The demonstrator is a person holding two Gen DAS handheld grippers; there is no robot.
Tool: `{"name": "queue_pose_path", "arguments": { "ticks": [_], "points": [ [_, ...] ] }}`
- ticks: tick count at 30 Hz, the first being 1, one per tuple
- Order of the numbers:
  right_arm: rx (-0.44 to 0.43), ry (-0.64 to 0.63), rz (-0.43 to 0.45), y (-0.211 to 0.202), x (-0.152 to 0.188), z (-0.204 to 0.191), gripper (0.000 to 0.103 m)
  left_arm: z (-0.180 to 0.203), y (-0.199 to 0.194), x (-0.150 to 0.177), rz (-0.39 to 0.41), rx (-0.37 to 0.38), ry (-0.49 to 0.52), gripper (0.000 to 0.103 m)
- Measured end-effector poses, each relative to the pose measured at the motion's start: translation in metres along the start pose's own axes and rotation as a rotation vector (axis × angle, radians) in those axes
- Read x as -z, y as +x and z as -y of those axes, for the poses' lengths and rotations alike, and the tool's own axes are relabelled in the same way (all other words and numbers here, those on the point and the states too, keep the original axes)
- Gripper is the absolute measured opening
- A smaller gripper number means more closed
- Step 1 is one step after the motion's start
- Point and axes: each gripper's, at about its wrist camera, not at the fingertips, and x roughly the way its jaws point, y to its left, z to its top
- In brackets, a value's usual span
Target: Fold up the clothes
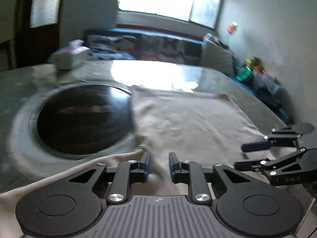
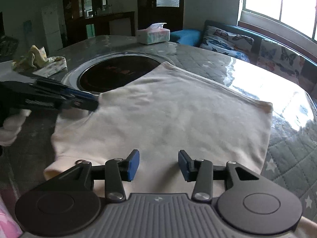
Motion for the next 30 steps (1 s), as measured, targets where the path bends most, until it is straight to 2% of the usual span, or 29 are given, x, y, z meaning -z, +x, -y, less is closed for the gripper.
{"name": "queue_pose_path", "arguments": {
  "ticks": [3, 5, 7, 10, 12, 15, 19, 20, 23, 25, 30],
  "points": [
    [0.006, 0.018, 0.008, -0.004, 0.001, 0.002, 0.047, -0.021, -0.031, 0.006, 0.045, -0.119, -0.066, 0.032],
    [0.004, 0.032, 0.011, -0.004, 0.002, 0.004, 0.049, -0.036, -0.049, 0.012, 0.061, -0.22, -0.107, 0.039],
    [0.003, 0.04, 0.012, -0.004, 0.003, 0.004, 0.049, -0.047, -0.063, 0.018, 0.072, -0.319, -0.117, 0.041],
    [0.0, 0.044, 0.011, -0.005, 0.004, 0.004, 0.05, -0.065, -0.072, 0.027, 0.062, -0.447, -0.143, 0.047],
    [0.002, 0.045, 0.009, -0.006, 0.005, 0.004, 0.05, -0.077, -0.072, 0.033, 0.033, -0.492, -0.184, 0.049],
    [0.008, 0.046, 0.008, -0.006, 0.006, 0.002, 0.051, -0.087, -0.068, 0.039, -0.001, -0.523, -0.216, 0.049],
    [0.013, 0.051, 0.008, -0.007, 0.006, 0.002, 0.053, -0.092, -0.064, 0.044, -0.016, -0.49, -0.217, 0.043],
    [0.014, 0.051, 0.006, -0.007, 0.006, 0.002, 0.053, -0.093, -0.062, 0.045, -0.019, -0.483, -0.214, 0.032],
    [0.016, 0.053, 0.0, -0.006, 0.007, 0.002, 0.053, -0.096, -0.058, 0.042, -0.014, -0.476, -0.196, 0.011],
    [0.014, 0.051, -0.002, -0.005, 0.008, 0.001, 0.053, -0.098, -0.056, 0.035, -0.001, -0.487, -0.175, 0.009],
    [0.012, 0.046, -0.01, -0.004, 0.008, 0.001, 0.054, -0.098, -0.045, 0.003, 0.058, -0.545, -0.018, 0.008]
  ]
}}
